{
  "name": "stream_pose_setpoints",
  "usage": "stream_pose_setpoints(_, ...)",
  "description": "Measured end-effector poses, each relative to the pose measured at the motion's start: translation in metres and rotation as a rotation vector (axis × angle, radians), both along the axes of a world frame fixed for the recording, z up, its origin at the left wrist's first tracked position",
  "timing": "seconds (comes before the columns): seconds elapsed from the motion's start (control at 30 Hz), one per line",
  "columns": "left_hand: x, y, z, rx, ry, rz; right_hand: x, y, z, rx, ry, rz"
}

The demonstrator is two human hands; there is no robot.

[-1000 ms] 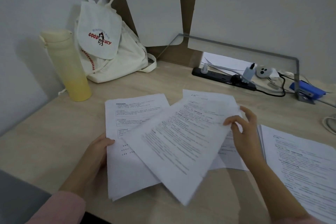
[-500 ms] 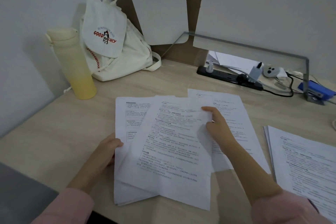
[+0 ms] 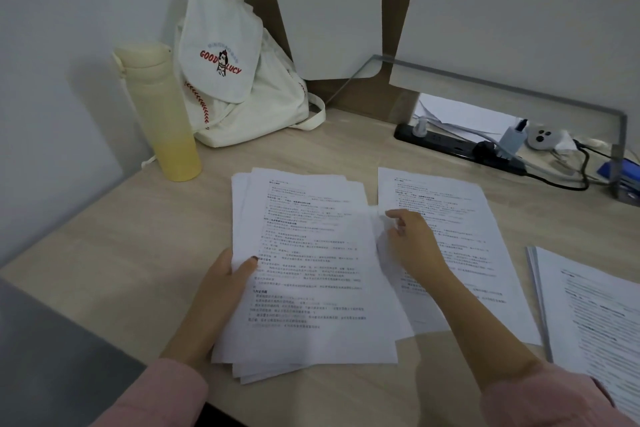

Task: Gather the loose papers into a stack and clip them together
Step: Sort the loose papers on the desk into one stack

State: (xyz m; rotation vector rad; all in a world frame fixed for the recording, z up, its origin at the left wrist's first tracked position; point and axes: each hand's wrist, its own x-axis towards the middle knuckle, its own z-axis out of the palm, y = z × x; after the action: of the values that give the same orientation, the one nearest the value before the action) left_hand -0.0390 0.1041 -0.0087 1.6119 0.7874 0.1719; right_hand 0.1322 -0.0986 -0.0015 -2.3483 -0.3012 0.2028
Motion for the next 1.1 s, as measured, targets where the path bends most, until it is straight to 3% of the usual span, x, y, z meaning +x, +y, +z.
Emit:
stream_pose_setpoints(0.07,0.0,-0.002,-0.001,0.032,-0.034,0.049,-0.002,-0.011,-0.003,-0.13,-0.074,0.021)
stream_pose_setpoints(0.23,0.0,-0.002,-0.003,0.064,-0.063,0.101,-0.017,-0.013,-0.002,-0.397,-0.037,0.065)
stream_pose_setpoints(0.6,-0.003,0.002,-0.005,0.107,-0.052,0.088,-0.02,0.005,0.006,-0.56,-0.062,0.047)
stream_pose_setpoints(0.87,-0.006,0.002,-0.004,0.119,-0.035,0.071,-0.014,-0.022,0.028,-0.016,-0.1,-0.27)
stream_pose_setpoints(1.1,-0.005,0.0,-0.002,0.123,-0.064,0.058,-0.036,0.011,0.055,0.254,0.056,-0.116)
